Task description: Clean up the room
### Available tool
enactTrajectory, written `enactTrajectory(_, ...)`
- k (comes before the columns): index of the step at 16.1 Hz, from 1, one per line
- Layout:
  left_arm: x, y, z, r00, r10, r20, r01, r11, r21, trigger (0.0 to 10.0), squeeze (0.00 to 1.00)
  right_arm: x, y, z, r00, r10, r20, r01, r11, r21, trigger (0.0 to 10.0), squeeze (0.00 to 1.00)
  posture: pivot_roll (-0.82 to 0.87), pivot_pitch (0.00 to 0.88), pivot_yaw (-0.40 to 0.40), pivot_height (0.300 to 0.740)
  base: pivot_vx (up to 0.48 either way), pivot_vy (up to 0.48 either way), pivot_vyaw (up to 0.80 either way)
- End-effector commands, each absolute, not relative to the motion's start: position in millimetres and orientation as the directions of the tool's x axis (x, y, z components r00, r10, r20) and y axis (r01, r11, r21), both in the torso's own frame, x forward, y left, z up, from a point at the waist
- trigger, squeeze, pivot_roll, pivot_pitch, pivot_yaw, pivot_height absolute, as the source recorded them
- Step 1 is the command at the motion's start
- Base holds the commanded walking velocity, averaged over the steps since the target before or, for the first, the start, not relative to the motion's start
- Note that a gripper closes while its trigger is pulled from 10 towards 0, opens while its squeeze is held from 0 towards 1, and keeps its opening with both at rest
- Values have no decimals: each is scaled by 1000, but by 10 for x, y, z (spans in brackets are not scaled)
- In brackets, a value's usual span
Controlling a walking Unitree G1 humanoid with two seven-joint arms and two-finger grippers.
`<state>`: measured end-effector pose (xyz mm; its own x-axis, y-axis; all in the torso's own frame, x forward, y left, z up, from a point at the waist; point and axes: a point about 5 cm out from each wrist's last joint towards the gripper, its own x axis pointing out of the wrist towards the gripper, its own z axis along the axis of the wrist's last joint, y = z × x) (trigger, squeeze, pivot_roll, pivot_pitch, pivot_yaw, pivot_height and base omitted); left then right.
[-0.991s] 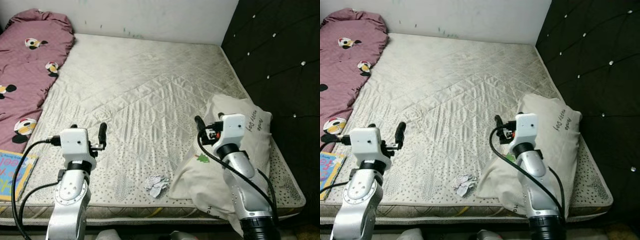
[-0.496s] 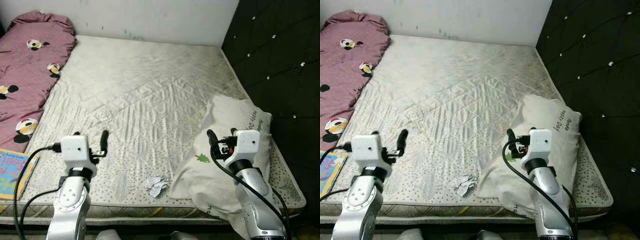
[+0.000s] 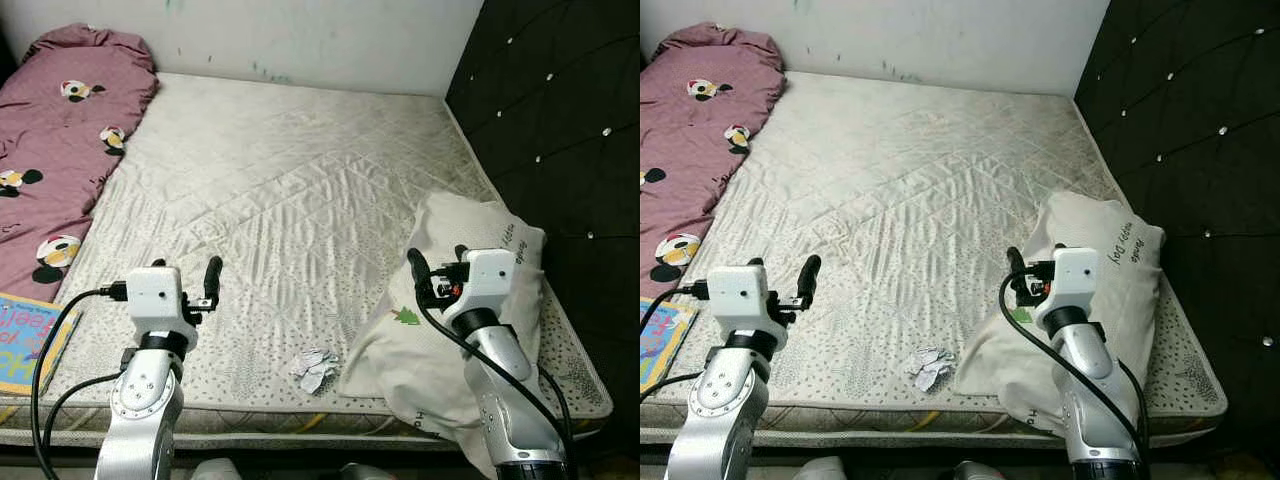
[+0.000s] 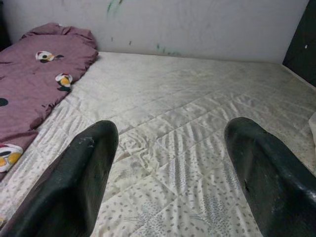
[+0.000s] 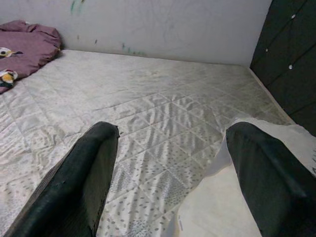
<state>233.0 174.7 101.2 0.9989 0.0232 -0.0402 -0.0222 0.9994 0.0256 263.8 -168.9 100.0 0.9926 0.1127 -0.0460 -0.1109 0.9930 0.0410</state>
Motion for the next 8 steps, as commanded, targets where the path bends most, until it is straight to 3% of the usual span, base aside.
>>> enactTrajectory(1, 2339, 1729, 1034, 999, 21, -29, -21, 1000, 23, 10000, 0, 2636, -1709, 1029, 993, 108, -41, -106, 993, 46, 10000, 0, 19, 0, -102, 740, 0, 0, 0)
enactTrajectory(8, 2383, 1728, 1034, 999, 32, -33, -31, 999, 36, 10000, 0, 2654, -1701, 1034, 993, 113, -41, -111, 993, 51, 10000, 0, 16, 0, -103, 679, 0, 0, 0)
